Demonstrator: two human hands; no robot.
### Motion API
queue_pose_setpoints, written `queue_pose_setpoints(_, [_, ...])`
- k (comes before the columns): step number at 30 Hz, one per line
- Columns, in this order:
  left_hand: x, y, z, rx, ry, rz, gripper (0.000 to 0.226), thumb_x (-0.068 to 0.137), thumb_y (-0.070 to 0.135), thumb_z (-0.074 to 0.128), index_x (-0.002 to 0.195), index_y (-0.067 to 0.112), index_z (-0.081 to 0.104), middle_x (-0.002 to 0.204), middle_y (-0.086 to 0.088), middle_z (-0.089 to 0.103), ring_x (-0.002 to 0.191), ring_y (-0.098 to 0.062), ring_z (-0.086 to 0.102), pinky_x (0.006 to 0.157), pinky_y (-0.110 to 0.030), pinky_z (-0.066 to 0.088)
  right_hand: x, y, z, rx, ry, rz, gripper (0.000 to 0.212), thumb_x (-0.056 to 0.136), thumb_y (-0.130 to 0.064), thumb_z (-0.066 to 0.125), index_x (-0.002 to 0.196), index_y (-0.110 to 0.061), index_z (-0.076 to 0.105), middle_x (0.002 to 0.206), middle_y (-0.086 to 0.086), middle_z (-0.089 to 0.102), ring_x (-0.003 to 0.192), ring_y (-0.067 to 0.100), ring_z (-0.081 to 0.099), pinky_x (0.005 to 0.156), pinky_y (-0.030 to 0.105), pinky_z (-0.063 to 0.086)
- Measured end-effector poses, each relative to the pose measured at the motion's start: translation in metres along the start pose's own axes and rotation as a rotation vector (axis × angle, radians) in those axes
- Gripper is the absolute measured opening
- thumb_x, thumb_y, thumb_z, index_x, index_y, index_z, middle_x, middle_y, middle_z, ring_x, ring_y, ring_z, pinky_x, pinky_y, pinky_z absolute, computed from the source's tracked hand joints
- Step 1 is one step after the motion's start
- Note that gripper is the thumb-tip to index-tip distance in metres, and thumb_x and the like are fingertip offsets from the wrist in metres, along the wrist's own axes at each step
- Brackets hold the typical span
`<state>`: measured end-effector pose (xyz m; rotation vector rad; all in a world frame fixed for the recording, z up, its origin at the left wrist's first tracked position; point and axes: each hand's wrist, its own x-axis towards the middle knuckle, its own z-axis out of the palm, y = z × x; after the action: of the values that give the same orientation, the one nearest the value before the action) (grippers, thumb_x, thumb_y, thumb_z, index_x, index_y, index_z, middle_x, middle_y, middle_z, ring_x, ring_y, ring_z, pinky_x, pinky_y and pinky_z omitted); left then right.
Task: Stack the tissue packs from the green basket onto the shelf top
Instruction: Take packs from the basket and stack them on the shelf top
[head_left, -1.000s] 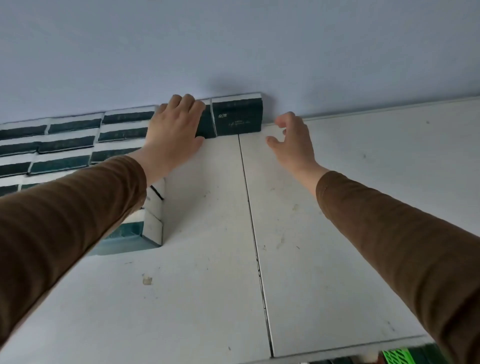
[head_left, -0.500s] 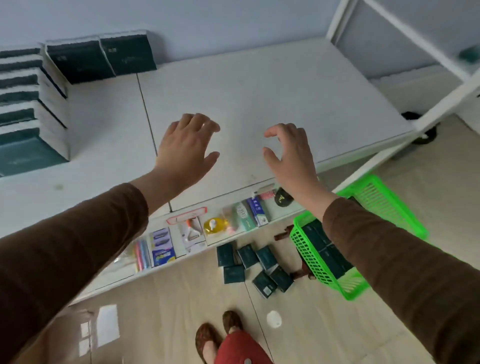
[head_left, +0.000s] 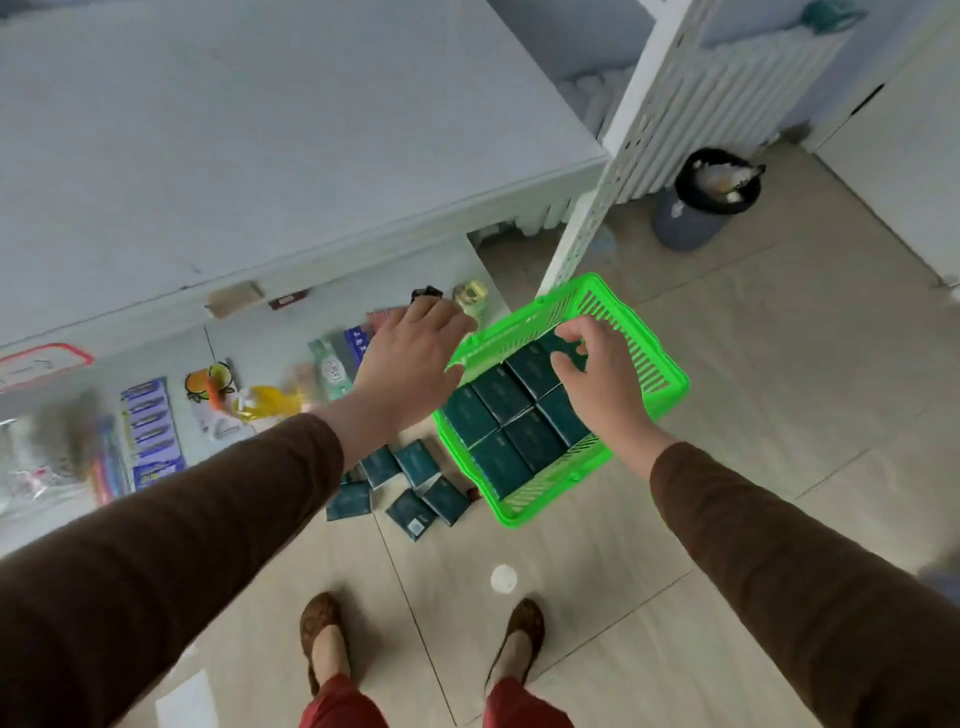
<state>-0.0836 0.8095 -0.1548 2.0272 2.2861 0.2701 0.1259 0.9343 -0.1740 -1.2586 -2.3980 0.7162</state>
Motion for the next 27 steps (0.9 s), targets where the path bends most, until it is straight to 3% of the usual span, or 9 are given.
queue_pose_setpoints(6, [0.023, 0.028, 0.099, 0.032, -0.217, -0.063, 0.05, 0.087, 0.031, 0.061, 0.135, 0.024, 0.048, 0.131, 0.003, 0.052, 0.124, -0.021, 0.042, 0.103, -0.038, 0.035, 0.002, 0.087, 0.036, 0.141, -0.184, 0.216, 0.028, 0.092, -0.017, 0.063, 0.119, -0.016, 0.058, 0.113, -0.002, 0.057, 0.101, 0.019, 0.058, 0.084, 0.029, 0.045])
queue_pose_setpoints(12, [0.06, 0.012, 0.186, 0.112, -0.443, -0.011, 0.048, 0.086, 0.024, 0.06, 0.133, 0.023, 0.047, 0.129, 0.002, 0.05, 0.12, -0.022, 0.045, 0.099, -0.039, 0.041, 0.027, 0.127, 0.103, 0.201, -0.347, 0.414, 0.042, 0.092, -0.02, 0.063, 0.132, -0.011, 0.053, 0.126, 0.006, 0.058, 0.113, 0.022, 0.059, 0.094, 0.032, 0.046])
queue_pose_setpoints(15, [0.078, -0.003, 0.229, 0.209, -0.539, 0.076, 0.048, 0.085, 0.016, 0.062, 0.131, 0.019, 0.048, 0.127, 0.0, 0.051, 0.117, -0.023, 0.048, 0.095, -0.041, 0.046, 0.039, 0.147, 0.147, 0.143, -0.431, 0.436, 0.045, 0.092, -0.02, 0.062, 0.135, -0.009, 0.052, 0.131, 0.011, 0.057, 0.119, 0.027, 0.057, 0.099, 0.038, 0.047])
queue_pose_setpoints(21, [0.1, -0.023, 0.305, 0.323, -0.665, 0.234, 0.042, 0.087, 0.009, 0.06, 0.127, 0.017, 0.051, 0.122, -0.001, 0.055, 0.115, -0.024, 0.052, 0.089, -0.039, 0.046, 0.054, 0.181, 0.226, -0.026, -0.491, 0.439, 0.044, 0.095, -0.019, 0.059, 0.136, -0.007, 0.049, 0.134, 0.013, 0.051, 0.121, 0.029, 0.052, 0.097, 0.036, 0.043])
queue_pose_setpoints(27, [0.1, -0.025, 0.353, 0.333, -0.651, 0.331, 0.04, 0.089, 0.011, 0.058, 0.128, 0.017, 0.051, 0.122, -0.001, 0.055, 0.111, -0.025, 0.053, 0.085, -0.037, 0.045, 0.054, 0.194, 0.272, -0.297, -0.442, 0.339, 0.055, 0.09, -0.04, 0.069, 0.129, -0.01, 0.046, 0.129, 0.012, 0.052, 0.123, 0.03, 0.044, 0.102, 0.036, 0.038])
